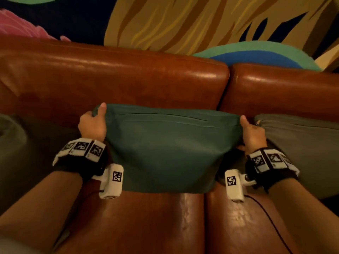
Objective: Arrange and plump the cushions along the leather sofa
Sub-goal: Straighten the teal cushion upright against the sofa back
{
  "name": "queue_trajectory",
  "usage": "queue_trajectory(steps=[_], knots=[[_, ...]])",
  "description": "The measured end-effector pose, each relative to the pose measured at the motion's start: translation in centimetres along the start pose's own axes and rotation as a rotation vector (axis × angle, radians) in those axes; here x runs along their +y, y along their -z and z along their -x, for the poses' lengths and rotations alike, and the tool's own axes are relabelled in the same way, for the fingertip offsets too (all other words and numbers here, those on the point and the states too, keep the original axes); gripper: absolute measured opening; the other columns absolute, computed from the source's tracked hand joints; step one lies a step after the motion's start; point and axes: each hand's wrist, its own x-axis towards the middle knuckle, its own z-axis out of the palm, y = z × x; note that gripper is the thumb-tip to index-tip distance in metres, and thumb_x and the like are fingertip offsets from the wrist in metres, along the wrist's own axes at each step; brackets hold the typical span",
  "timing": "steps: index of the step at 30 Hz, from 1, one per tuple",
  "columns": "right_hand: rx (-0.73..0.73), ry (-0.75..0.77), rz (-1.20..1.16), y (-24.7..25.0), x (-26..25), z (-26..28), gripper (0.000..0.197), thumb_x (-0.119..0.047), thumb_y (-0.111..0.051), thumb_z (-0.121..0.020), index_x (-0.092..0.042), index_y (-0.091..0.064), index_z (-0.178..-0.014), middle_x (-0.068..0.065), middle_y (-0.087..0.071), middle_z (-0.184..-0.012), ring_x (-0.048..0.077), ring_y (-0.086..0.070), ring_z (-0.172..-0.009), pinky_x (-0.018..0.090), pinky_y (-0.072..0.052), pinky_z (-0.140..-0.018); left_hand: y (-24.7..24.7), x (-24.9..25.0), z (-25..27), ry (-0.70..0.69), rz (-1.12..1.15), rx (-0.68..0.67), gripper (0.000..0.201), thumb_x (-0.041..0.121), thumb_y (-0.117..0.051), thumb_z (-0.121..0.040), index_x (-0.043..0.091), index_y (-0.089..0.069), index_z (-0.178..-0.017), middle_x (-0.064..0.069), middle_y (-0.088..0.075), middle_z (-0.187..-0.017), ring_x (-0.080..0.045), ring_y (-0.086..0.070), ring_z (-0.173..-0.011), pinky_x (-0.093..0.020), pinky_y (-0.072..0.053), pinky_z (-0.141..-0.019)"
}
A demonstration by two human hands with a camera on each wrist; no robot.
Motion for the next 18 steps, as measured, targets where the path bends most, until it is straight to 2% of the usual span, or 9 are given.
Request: queue_trajectory(steps=[2,3,6,8,12,14,15,17,18], knots=[[-0.014,-0.008,-0.039,0.2,0.1,-0.2,0.02,-0.033,-0.056,-0.099,-0.013,-0.06,-0.099,0.011,-0.061,-0.116,0.027,-0.061,-0.098,0.036,-0.049,-0.061,0.2,0.2,-1.0,-0.08,-0.14,0.001,0.055,0.043,-0.047,-0.099,-0.008,-0.055,-0.119,-0.03,-0.054,-0.129,-0.044,-0.049,-0.12,-0.043,-0.037,-0.093],[-0.025,-0.042,-0.068,0.3,0.3,-0.1,0.017,-0.03,-0.056,-0.1,-0.014,-0.06,-0.102,0.008,-0.059,-0.117,0.025,-0.061,-0.095,0.035,-0.046,-0.059,0.2,0.3,-1.4,-0.115,-0.19,-0.013,0.052,0.039,-0.047,-0.099,-0.01,-0.055,-0.115,-0.032,-0.055,-0.126,-0.046,-0.049,-0.119,-0.044,-0.037,-0.091],[0.011,-0.099,-0.115,0.6,0.8,0.0,0.042,-0.031,-0.056,-0.1,-0.012,-0.05,-0.137,0.007,-0.052,-0.122,0.026,-0.056,-0.105,0.039,-0.046,-0.065,-0.6,1.2,-1.6,-0.152,-0.216,0.007,0.049,0.037,-0.049,-0.099,-0.01,-0.055,-0.11,-0.033,-0.056,-0.123,-0.046,-0.05,-0.116,-0.045,-0.037,-0.089],[0.034,-0.097,-0.124,0.5,0.4,0.1,0.05,-0.033,-0.056,-0.099,-0.011,-0.045,-0.143,0.008,-0.051,-0.125,0.028,-0.055,-0.113,0.04,-0.047,-0.07,-0.7,1.5,-1.3,-0.111,-0.158,0.024,0.051,0.04,-0.05,-0.098,-0.009,-0.057,-0.112,-0.03,-0.057,-0.123,-0.044,-0.051,-0.117,-0.044,-0.037,-0.089],[0.036,-0.057,-0.119,0.4,1.2,0.0,0.037,-0.034,-0.059,-0.097,-0.006,-0.059,-0.122,0.007,-0.058,-0.112,0.025,-0.057,-0.102,0.033,-0.047,-0.059,-0.4,0.2,-0.7,-0.107,-0.109,0.01,0.055,0.049,-0.049,-0.095,-0.005,-0.06,-0.099,-0.026,-0.062,-0.108,-0.04,-0.057,-0.106,-0.038,-0.036,-0.078],[0.086,-0.059,-0.128,0.0,1.9,0.3,0.027,-0.036,-0.061,-0.096,-0.009,-0.062,-0.096,0.009,-0.062,-0.106,0.025,-0.058,-0.098,0.037,-0.052,-0.067,-0.1,-0.2,-0.3,-0.108,-0.089,0.027,0.051,0.051,-0.049,-0.095,0.001,-0.057,-0.088,-0.021,-0.061,-0.097,-0.037,-0.058,-0.099,-0.038,-0.037,-0.076],[0.096,-0.066,-0.14,-0.2,2.0,0.4,0.027,-0.039,-0.061,-0.095,-0.012,-0.061,-0.094,0.008,-0.062,-0.109,0.025,-0.059,-0.099,0.04,-0.054,-0.076,-0.1,-0.2,-0.2,-0.098,-0.063,0.043,0.051,0.052,-0.048,-0.095,0.004,-0.055,-0.085,-0.017,-0.058,-0.092,-0.034,-0.057,-0.095,-0.038,-0.038,-0.077],[0.078,-0.086,-0.169,-0.3,2.2,0.5,0.039,-0.045,-0.058,-0.096,-0.013,-0.061,-0.119,0.006,-0.063,-0.121,0.025,-0.061,-0.106,0.042,-0.053,-0.091,-0.1,-0.4,-0.1,-0.058,0.022,0.064,0.05,0.055,-0.044,-0.095,0.01,-0.055,-0.079,-0.01,-0.055,-0.085,-0.027,-0.053,-0.089,-0.04,-0.041,-0.081],[0.065,-0.085,-0.175,-0.2,2.2,0.4,0.044,-0.043,-0.056,-0.097,-0.013,-0.058,-0.13,0.005,-0.063,-0.123,0.024,-0.061,-0.105,0.041,-0.052,-0.091,0.0,-0.6,-0.3,-0.054,0.06,0.071,0.049,0.055,-0.044,-0.095,0.012,-0.055,-0.075,-0.009,-0.055,-0.083,-0.025,-0.052,-0.086,-0.041,-0.043,-0.082]])
